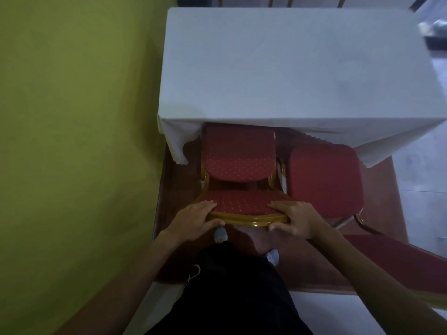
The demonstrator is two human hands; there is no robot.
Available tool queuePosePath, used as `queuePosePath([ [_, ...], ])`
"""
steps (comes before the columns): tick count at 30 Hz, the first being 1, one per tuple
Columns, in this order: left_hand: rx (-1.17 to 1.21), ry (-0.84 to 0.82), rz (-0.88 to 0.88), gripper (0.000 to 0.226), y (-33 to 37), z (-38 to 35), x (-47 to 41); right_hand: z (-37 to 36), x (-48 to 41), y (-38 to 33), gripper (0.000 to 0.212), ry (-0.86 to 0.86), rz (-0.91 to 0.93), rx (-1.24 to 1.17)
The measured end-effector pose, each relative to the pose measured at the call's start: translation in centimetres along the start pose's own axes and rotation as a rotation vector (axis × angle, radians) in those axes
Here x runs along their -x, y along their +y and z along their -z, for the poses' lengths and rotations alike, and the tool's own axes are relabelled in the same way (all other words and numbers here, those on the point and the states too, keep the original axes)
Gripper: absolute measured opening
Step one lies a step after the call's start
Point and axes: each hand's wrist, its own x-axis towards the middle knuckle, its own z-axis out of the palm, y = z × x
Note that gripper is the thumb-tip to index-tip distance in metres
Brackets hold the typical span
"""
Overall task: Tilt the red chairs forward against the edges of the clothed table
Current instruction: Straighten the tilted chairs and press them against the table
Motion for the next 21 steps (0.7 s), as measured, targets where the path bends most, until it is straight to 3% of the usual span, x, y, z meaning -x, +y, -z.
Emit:
queuePosePath([
  [11,-0.016,-0.034,-0.001,0.099,0.5,0.3,0.1,0.4,0.6,-0.2,0.101,-0.071,-0.088,-0.051],
  [21,-0.045,0.018,-0.070,0.097,5.9,0.3,-1.1,0.1,2.4,2.0,0.094,0.023,-0.048,0.056],
])
